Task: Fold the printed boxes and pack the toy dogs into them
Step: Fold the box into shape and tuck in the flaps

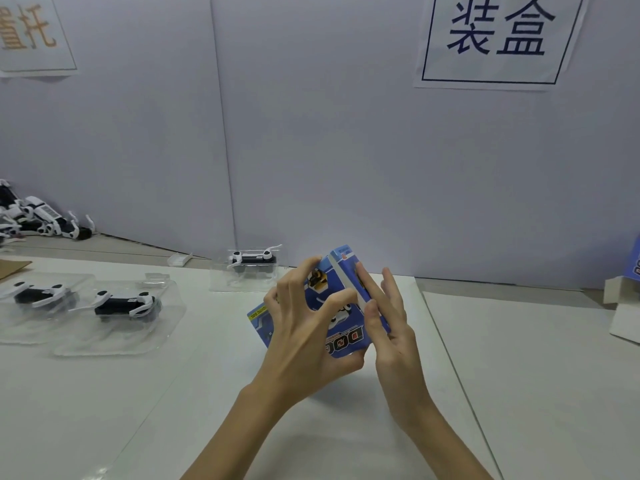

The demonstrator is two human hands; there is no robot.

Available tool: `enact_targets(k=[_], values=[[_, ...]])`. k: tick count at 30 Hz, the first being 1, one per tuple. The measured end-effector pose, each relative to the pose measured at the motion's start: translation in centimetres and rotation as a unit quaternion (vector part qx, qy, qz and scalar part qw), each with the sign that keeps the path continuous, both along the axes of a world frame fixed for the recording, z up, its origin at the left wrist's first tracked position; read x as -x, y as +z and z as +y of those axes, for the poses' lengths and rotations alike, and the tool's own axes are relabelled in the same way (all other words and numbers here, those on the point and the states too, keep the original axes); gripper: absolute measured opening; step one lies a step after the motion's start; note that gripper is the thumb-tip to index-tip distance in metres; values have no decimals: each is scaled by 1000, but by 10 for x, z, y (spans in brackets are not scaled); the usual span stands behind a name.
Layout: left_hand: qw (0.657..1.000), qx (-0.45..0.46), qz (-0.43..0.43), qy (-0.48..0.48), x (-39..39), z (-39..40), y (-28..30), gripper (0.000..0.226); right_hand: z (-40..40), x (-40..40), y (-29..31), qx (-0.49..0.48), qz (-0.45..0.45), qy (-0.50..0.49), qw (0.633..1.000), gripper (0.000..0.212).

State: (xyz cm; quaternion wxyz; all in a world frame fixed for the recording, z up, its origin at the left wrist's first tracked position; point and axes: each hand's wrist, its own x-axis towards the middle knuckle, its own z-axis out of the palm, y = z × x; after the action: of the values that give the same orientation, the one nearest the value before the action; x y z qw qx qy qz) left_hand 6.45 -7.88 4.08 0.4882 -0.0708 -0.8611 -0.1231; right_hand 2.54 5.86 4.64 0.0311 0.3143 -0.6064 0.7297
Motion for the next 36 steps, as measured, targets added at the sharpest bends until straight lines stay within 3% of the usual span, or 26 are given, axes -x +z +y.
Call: enact_targets(k=[3, 11, 18, 26, 36], values=[[1000, -2, 4, -2, 0, -2, -1, 68, -2, 0, -2, 14, -5, 4, 1000, 50], [998, -29, -11, -45, -2, -10, -2, 65, 14, 5, -5, -74, 118, 34, 990, 54], [995, -58, -7, -82, -2, -7, 7, 63, 30, 15, 12, -49, 16, 86, 995, 53], [994, -95, -9, -61, -5, -2, 11, 55, 10, 0, 3, -61, 52, 44, 996, 51], [990, -120, -6, -75, -8, 2, 14, 51, 21, 0, 12, -84, 32, 96, 991, 49]])
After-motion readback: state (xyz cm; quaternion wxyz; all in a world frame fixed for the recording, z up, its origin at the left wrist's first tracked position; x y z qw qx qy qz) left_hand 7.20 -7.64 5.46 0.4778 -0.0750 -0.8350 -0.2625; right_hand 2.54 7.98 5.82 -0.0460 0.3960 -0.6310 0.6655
